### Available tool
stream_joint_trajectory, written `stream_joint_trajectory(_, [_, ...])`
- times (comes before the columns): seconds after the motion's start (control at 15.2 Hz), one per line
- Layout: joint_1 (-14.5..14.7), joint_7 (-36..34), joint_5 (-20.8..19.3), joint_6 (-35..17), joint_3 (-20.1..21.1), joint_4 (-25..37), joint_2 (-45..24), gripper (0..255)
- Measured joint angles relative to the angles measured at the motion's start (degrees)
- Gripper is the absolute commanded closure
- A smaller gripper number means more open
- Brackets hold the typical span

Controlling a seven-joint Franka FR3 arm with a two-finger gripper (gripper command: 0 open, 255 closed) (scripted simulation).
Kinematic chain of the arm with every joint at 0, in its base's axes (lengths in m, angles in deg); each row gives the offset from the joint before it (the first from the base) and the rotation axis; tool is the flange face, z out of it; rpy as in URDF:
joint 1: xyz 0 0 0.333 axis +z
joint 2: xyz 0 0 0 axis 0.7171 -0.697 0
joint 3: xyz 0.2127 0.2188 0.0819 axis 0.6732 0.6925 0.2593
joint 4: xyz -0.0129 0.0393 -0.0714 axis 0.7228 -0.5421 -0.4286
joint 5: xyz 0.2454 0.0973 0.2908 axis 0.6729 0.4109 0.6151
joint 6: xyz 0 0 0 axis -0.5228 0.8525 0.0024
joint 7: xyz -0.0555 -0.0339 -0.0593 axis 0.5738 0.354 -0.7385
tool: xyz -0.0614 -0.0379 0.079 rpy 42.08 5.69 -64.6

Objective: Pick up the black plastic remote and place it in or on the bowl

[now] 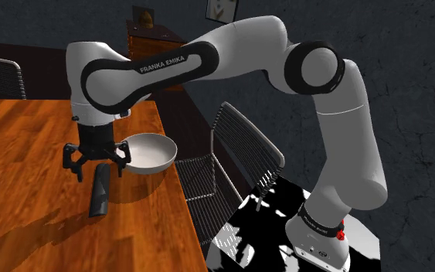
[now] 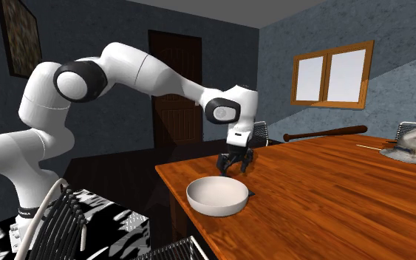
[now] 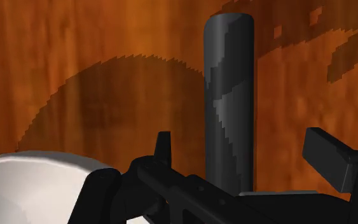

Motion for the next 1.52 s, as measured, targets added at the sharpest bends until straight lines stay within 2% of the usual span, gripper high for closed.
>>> stream_joint_trajectory(0.53, [1.2, -0.9, -0.9, -4.0, -0.6, -1.0, -3.0, 0])
stream_joint_trajectory(0.86, [1.2, -0.9, -0.9, -4.3, -0.6, -1.3, -3.0, 0])
stream_joint_trajectory(0.92, [1.2, -0.9, -0.9, -4.3, -0.6, -1.3, -3.0, 255])
stream_joint_trajectory(1.52, [1.1, -1.0, -0.9, -4.3, -0.6, -1.2, -2.6, 255])
